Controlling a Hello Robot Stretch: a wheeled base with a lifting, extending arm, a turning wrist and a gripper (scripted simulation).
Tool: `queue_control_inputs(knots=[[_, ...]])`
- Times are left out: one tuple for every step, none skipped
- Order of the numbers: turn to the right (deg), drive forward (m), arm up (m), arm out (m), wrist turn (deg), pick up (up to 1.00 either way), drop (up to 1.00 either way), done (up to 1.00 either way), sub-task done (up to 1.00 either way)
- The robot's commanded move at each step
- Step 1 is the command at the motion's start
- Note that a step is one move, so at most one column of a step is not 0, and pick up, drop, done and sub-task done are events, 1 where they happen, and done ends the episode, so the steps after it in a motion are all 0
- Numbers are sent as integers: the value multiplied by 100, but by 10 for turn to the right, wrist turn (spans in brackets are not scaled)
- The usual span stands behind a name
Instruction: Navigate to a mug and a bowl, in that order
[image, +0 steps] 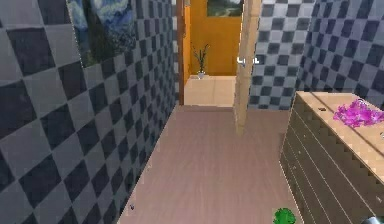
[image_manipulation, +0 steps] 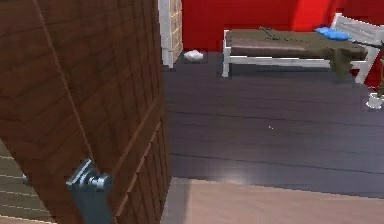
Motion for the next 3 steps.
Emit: queue_control_inputs(knots=[[0,100,0,0,0,0,0,0,0],[0,100,0,0,0,0,0,0,0],[30,0,0,0,0,0,0,0,0]])
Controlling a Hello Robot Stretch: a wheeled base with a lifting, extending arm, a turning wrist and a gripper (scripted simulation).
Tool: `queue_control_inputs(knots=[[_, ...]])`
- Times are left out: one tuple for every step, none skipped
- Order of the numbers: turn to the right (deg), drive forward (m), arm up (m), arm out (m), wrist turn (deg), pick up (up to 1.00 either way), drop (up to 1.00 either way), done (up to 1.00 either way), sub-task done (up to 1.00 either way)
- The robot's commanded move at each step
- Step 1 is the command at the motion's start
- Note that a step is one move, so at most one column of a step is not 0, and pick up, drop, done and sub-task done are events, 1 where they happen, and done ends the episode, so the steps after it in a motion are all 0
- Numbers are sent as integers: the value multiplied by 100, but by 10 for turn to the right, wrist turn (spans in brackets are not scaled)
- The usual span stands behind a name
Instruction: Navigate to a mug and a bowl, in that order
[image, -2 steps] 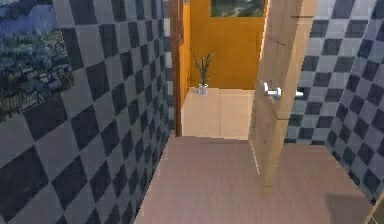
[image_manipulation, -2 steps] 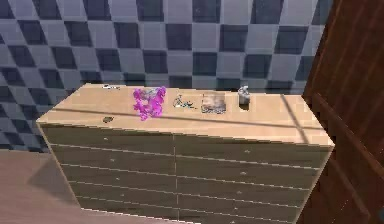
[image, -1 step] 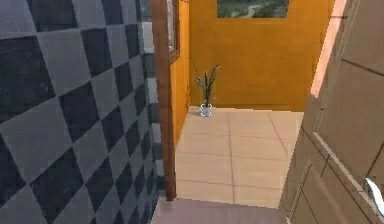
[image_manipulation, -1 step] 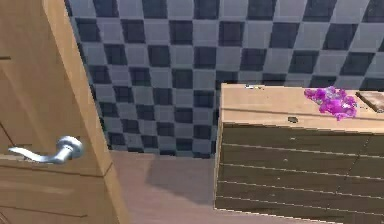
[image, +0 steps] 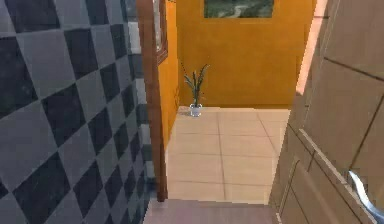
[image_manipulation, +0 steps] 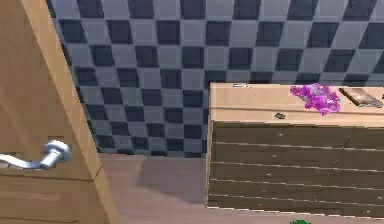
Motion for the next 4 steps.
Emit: queue_control_inputs(knots=[[0,30,0,0,0,0,0,0,0],[30,0,0,0,0,0,0,0,0],[0,45,0,0,0,0,0,0,0],[150,0,0,0,0,0,0,0,0]])
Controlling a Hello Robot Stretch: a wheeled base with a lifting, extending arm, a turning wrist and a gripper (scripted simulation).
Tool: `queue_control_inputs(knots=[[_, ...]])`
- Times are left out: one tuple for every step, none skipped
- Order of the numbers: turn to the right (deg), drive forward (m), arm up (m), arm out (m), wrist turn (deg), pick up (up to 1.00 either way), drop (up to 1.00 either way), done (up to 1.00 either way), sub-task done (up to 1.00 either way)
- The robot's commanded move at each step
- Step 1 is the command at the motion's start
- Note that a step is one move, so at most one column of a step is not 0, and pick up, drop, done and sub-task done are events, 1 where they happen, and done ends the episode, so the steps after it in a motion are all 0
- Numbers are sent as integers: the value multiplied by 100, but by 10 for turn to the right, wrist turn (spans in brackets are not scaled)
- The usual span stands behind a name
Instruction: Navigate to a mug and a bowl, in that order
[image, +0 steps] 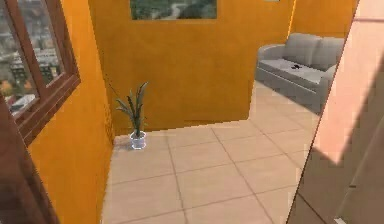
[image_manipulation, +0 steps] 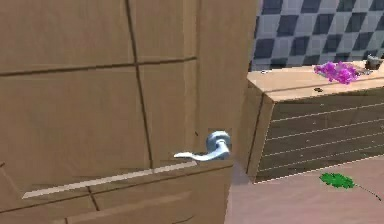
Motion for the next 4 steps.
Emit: queue_control_inputs(knots=[[0,100,0,0,0,0,0,0,0],[180,0,0,0,0,0,0,0,0],[0,10,0,0,0,0,0,0,0],[450,0,0,0,0,0,0,0,0]])
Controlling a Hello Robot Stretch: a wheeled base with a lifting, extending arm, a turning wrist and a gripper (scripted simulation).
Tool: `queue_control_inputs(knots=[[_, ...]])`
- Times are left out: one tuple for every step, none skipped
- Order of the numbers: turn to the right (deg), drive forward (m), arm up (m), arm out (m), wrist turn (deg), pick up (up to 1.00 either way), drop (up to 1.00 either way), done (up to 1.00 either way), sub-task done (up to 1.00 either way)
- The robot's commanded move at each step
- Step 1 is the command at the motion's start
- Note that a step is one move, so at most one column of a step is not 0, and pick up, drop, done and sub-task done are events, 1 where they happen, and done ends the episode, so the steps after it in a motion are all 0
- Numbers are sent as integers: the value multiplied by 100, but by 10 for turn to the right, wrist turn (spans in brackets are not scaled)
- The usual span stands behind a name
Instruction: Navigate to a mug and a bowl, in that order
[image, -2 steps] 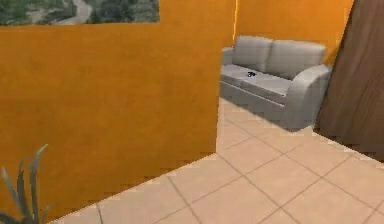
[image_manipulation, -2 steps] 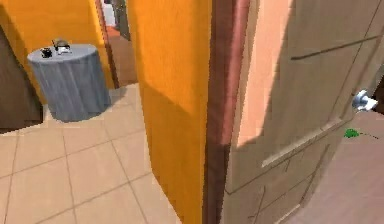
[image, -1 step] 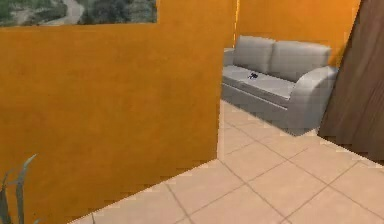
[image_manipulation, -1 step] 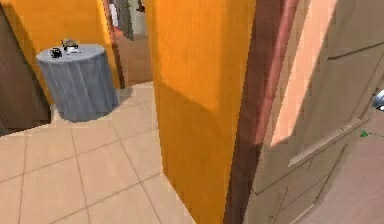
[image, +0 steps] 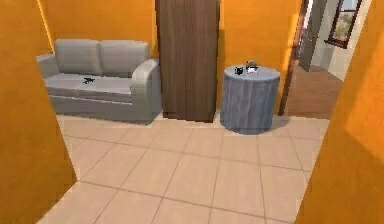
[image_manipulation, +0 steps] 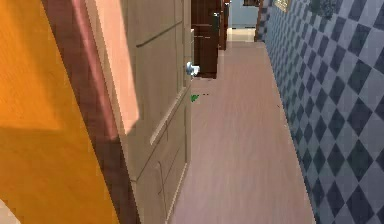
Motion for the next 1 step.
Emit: queue_control_inputs(knots=[[120,0,0,0,0,0,0,0,0]])
